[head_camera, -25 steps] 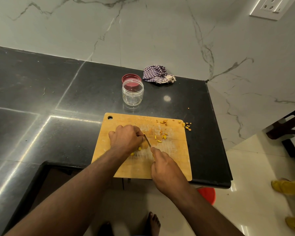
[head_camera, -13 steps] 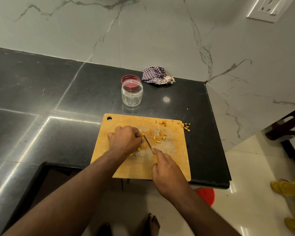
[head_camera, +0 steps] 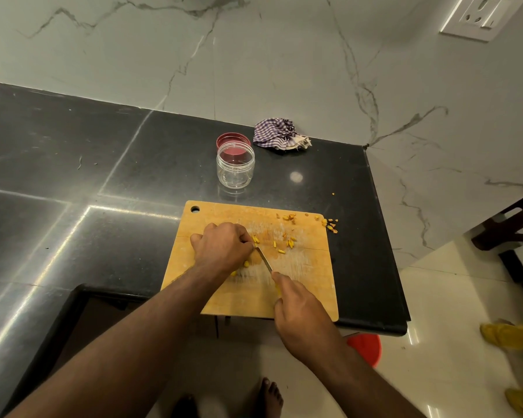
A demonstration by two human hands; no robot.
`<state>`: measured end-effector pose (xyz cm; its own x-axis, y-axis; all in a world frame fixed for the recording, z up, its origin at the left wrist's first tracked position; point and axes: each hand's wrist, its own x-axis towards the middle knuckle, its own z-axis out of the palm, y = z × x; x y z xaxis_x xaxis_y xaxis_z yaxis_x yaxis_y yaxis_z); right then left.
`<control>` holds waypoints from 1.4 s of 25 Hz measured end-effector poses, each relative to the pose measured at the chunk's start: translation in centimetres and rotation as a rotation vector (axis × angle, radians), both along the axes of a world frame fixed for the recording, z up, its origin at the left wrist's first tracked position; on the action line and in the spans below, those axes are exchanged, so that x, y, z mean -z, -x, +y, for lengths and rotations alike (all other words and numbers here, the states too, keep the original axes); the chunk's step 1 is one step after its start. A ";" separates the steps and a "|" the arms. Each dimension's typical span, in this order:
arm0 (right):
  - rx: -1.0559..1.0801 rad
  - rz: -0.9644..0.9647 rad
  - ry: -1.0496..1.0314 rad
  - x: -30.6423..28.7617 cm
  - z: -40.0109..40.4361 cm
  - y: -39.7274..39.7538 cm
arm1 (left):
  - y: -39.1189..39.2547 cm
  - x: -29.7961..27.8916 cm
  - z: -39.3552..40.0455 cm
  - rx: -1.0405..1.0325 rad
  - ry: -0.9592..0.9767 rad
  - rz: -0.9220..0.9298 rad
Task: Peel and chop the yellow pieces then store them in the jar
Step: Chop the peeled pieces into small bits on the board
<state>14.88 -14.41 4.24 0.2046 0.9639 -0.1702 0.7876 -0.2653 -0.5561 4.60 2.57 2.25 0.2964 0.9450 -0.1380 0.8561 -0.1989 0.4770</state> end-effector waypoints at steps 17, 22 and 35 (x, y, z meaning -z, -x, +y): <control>0.194 0.044 -0.100 0.1 -1.0 -0.4 | 4.0 -0.5 1.6 0.076 0.087 -0.145; 0.114 0.059 -0.077 0.5 1.1 0.7 | 4.5 -0.3 1.6 0.075 0.085 -0.195; 0.250 0.077 -0.116 0.9 -1.0 -1.1 | 7.3 -0.5 2.9 0.050 0.083 -0.170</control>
<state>16.00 -15.39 3.36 0.4287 0.8994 -0.0856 0.6600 -0.3765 -0.6501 -2.65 5.48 2.77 0.3681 0.9161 -0.1589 0.7517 -0.1927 0.6307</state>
